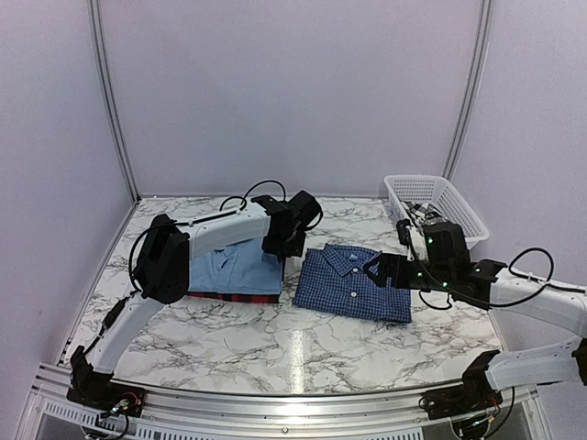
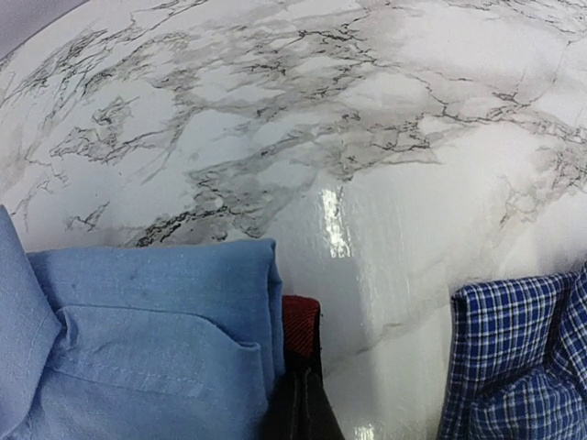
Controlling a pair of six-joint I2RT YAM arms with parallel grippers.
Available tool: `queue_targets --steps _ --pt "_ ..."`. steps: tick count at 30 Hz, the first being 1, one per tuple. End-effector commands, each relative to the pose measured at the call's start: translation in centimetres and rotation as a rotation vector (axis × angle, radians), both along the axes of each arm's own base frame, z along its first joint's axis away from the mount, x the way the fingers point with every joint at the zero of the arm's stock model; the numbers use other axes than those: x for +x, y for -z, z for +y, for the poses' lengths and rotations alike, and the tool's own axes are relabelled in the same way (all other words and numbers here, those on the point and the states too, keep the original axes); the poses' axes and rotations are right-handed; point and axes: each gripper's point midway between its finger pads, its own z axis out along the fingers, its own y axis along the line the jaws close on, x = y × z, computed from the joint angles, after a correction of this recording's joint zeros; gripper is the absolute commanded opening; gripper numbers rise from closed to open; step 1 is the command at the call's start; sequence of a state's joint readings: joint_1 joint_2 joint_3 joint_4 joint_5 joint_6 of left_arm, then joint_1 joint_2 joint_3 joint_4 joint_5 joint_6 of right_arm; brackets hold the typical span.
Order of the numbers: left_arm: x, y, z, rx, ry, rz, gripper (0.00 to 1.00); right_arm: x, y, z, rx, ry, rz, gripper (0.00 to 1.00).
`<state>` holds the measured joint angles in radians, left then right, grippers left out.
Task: Fold and stack the long sleeve shirts
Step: Move the square-folded shirt to the center of the board.
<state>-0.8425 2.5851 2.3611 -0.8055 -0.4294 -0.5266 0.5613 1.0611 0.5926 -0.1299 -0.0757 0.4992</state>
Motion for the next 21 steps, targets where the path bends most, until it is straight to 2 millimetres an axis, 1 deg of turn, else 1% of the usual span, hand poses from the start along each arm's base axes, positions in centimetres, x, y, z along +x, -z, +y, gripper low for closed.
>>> queue_targets --steps 1,3,4,8,11,13,15,17,21 --pt "0.6 -0.7 -1.3 -0.056 0.044 0.002 0.0 1.2 -1.6 -0.4 -0.005 0.026 -0.037 0.94" --pt "0.6 -1.4 -1.7 -0.076 0.055 -0.003 0.08 1.4 -1.4 -0.6 -0.011 0.032 -0.031 0.94" --pt "0.6 -2.0 -1.9 -0.086 0.06 -0.013 0.12 1.4 -1.3 -0.5 -0.013 0.032 -0.029 0.94" --pt "0.4 -5.5 -2.8 -0.132 0.092 -0.059 0.36 1.3 -0.6 -0.9 -0.029 0.042 -0.012 0.94" --pt "0.0 -8.2 -3.2 -0.165 0.116 -0.087 0.49 1.2 -0.4 -1.4 -0.045 0.062 -0.005 0.95" --pt "-0.6 -9.6 -3.4 -0.19 0.134 -0.091 0.54 1.3 -0.4 -1.9 -0.054 0.085 -0.004 0.95" --pt "-1.2 -10.3 -3.6 -0.213 0.152 -0.08 0.6 1.6 -0.2 -2.9 -0.072 0.129 -0.013 0.96" --pt "-2.0 -10.5 -4.1 -0.254 0.175 -0.049 0.64 1.9 0.3 -3.8 -0.085 0.156 -0.004 0.96" --pt "-4.0 -9.1 -5.0 -0.32 0.212 0.057 0.66 2.4 1.8 -5.8 -0.105 0.22 0.038 0.96"
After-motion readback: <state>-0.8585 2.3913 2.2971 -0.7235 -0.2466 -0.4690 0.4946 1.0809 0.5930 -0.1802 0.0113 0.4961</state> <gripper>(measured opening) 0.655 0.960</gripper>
